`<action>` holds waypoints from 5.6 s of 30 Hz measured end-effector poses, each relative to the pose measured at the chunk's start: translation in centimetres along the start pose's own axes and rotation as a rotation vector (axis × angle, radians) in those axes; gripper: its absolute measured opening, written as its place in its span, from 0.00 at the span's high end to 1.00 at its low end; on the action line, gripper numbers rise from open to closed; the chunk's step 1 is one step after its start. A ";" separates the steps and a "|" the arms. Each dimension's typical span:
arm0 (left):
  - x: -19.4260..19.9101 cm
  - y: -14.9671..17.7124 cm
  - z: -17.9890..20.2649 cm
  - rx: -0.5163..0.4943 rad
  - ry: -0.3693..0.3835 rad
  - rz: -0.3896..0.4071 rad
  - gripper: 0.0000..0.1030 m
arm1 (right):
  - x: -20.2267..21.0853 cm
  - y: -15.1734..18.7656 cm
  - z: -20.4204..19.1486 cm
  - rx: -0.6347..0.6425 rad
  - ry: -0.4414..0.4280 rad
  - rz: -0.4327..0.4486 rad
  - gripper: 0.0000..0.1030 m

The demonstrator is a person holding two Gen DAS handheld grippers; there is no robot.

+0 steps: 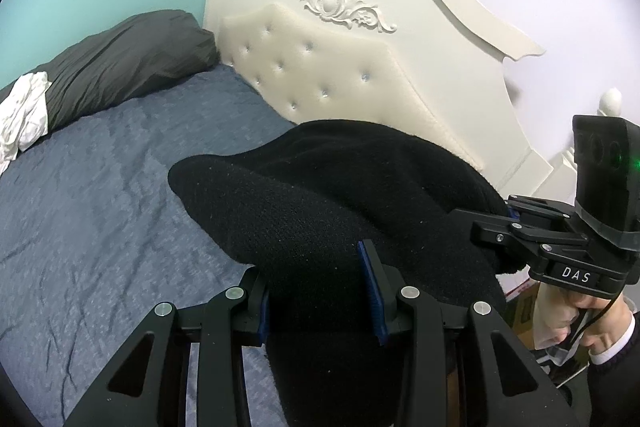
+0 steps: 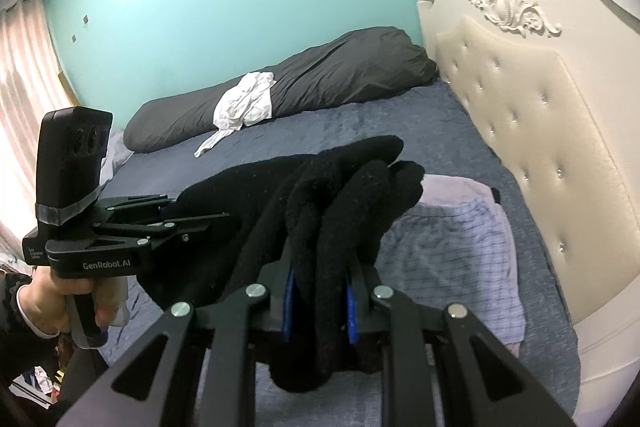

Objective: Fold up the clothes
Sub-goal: 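Carry the held sweater with both tools toward the plaid garment, then lower the black sweater onto the folded plaid garment with both tools, then open the left tool and release the sweater while the right tool presses it down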

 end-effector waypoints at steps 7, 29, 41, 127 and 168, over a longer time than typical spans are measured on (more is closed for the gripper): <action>-3.0 -1.2 1.0 -0.016 0.006 -0.007 0.61 | -0.8 -0.3 2.9 -0.015 0.020 0.004 0.82; -10.9 -2.9 0.4 -0.022 0.011 -0.024 0.61 | -4.8 0.2 10.1 -0.052 0.052 0.004 0.82; -13.4 -2.4 -0.4 -0.018 0.001 -0.030 0.61 | -7.3 1.0 11.6 -0.064 0.048 -0.005 0.82; -14.2 2.5 -3.6 0.066 -0.020 -0.004 0.60 | -9.5 8.6 20.5 -0.350 0.176 -0.117 0.69; -18.0 6.7 -6.2 0.117 -0.031 -0.071 0.59 | -11.8 10.0 16.0 -0.244 0.151 -0.008 1.00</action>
Point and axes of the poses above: each gripper's, at about its wrist camera, not at the fingertips, and x roughly against the way its jaws point, z to its right, y to its underside, the point moved 9 cm from there along -x, roughly the way its jaws point, and after that the axes turned 14 degrees about y, right-handed, at the moved point
